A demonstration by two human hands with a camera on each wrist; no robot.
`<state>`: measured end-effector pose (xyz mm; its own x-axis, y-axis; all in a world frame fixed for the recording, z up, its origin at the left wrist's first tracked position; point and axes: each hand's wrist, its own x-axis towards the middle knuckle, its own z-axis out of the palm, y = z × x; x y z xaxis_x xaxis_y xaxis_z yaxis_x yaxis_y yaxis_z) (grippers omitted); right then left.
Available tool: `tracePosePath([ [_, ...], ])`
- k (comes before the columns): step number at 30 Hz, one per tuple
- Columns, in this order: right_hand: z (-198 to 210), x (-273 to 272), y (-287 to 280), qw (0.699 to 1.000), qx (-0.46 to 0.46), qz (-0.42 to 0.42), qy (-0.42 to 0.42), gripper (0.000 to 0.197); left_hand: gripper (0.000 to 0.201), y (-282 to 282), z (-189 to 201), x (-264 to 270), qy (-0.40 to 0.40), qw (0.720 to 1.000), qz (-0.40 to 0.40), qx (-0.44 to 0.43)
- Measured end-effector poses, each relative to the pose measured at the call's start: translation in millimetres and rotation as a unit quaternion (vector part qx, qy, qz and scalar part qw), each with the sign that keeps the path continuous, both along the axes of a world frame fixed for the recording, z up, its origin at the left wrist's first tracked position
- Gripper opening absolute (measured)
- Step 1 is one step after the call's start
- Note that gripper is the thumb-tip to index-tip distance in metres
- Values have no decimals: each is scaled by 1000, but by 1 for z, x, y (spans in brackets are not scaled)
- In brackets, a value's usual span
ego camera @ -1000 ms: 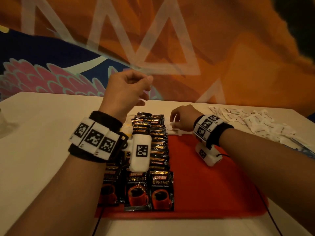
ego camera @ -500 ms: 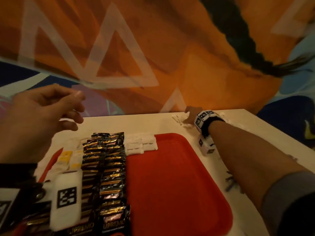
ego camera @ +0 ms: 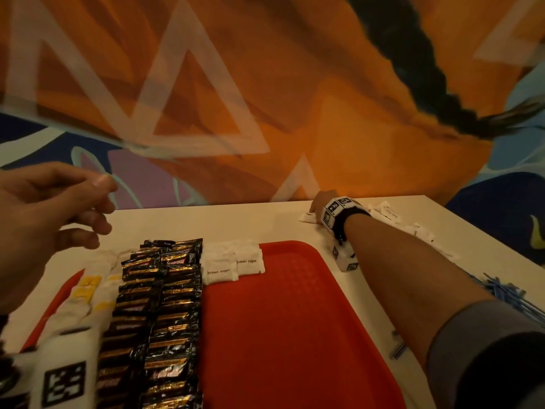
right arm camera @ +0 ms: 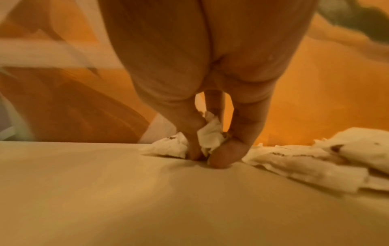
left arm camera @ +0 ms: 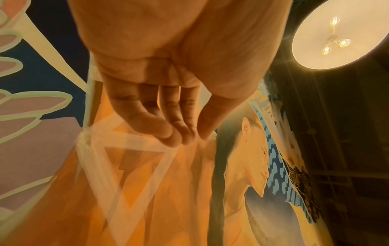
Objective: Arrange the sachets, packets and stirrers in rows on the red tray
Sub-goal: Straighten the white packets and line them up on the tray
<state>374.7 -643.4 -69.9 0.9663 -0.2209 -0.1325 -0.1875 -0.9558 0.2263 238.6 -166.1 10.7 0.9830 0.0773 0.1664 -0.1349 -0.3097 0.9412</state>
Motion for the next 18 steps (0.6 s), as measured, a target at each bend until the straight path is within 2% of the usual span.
tracePosePath([
  [3,15,-27,7,999,24,-19,-24,32,33,-8,0,-12,-12,999,-36,2],
  [7,38,-55,17,991,111,-32,-72,30,50,-18,2,-39,-49,996,-60,-38],
  [9,52,-68,28,982,158,-30,-98,29,48,-26,4,-52,-73,992,-83,-68],
  [11,69,-79,45,964,237,-24,-121,27,40,-35,12,-67,-78,986,-109,-98],
  [14,95,-103,77,921,353,14,-163,26,61,-49,22,-84,-47,983,-128,-124],
  [16,114,-124,106,899,396,65,-176,22,51,-59,26,-94,-11,977,-128,-169],
  [18,132,-149,137,886,401,130,-192,24,48,-70,28,-98,28,969,-110,-219],
])
